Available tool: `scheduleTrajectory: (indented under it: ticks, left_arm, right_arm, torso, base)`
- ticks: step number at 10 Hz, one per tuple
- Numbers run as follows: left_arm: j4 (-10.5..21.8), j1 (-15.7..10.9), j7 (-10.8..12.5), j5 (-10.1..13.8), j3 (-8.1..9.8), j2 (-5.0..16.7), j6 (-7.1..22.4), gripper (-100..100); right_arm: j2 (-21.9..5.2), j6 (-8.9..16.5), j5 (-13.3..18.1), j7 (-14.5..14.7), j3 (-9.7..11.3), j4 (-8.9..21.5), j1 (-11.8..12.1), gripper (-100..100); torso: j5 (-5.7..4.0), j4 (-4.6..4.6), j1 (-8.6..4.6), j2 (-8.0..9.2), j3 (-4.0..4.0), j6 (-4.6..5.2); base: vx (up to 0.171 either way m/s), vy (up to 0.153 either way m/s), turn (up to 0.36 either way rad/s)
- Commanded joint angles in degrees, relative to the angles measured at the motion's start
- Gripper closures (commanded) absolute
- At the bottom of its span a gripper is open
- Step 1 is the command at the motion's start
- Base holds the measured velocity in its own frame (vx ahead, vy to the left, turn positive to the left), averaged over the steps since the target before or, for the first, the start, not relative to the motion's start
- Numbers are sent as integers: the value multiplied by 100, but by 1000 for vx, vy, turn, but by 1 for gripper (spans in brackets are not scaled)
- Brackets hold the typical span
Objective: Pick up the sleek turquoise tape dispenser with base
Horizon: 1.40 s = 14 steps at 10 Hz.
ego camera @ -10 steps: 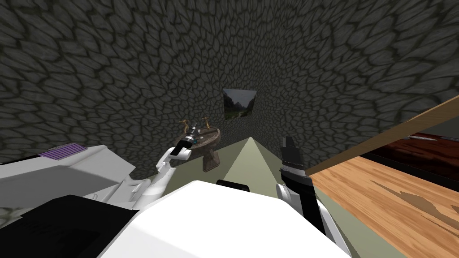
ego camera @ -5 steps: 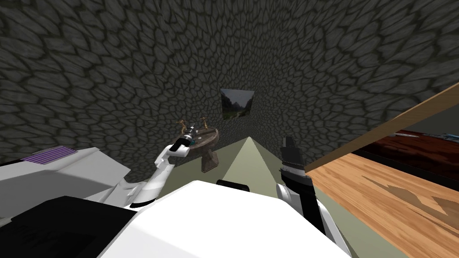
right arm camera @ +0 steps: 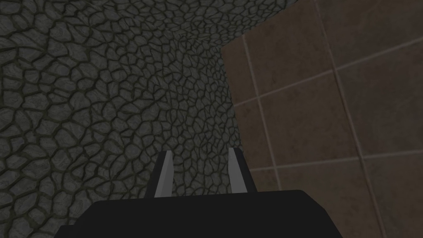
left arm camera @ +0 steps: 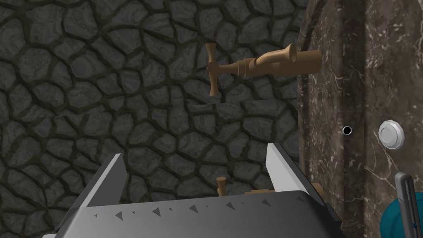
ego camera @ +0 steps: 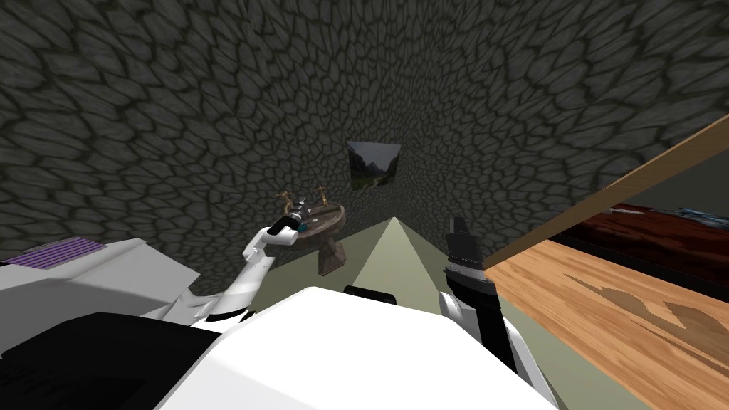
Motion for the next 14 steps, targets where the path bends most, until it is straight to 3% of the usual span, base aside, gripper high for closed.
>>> scheduleTrajectory:
  ticks: [1,2,3,5,6,8,9,11,14]
  left_arm:
    - [200,-107,65,107,107,110,286,-100]
    - [200,-107,65,107,107,110,435,-100]
    - [400,-213,130,214,206,219,580,-100]
    - [400,-213,130,214,206,219,803,-100]
    - [598,-313,192,321,302,321,960,-100]
    - [598,-313,192,321,302,321,1199,-100]
    - [795,-405,250,426,393,414,1401,-100]
    - [795,-405,250,426,393,414,1567,-100]
    - [1177,-568,355,629,560,570,2095,-100]
  right_arm:
    - [0,0,0,0,0,0,0,0]
    - [0,0,0,0,0,0,0,0]
    - [0,0,0,0,0,0,0,0]
    - [0,0,0,0,0,0,0,0]
    - [0,0,0,0,0,0,0,0]
    - [0,0,0,0,0,0,0,0]
    - [0,0,0,0,0,0,0,0]
    - [0,0,0,0,0,0,0,0]
    - [0,0,0,0,0,0,0,0]
  torso:
    - [0,0,0,0,0,0]
    - [0,0,-1,-1,0,1]
    - [0,0,0,-1,-1,0]
    - [0,-1,2,-5,-3,0]
    - [0,0,3,-1,-1,-1]
    - [1,-1,4,-3,-2,0]
    - [1,0,4,-1,-1,0]
    - [1,-1,7,-5,-3,0]
    - [2,-2,8,-7,-4,0]
  base:
    - [9,-13,-63]
    - [10,-8,-35]
    - [19,-7,-50]
    - [14,-2,-12]
    - [15,-2,-51]
    - [12,2,-11]
    - [17,4,-49]
    - [16,7,-8]
    - [27,14,-29]
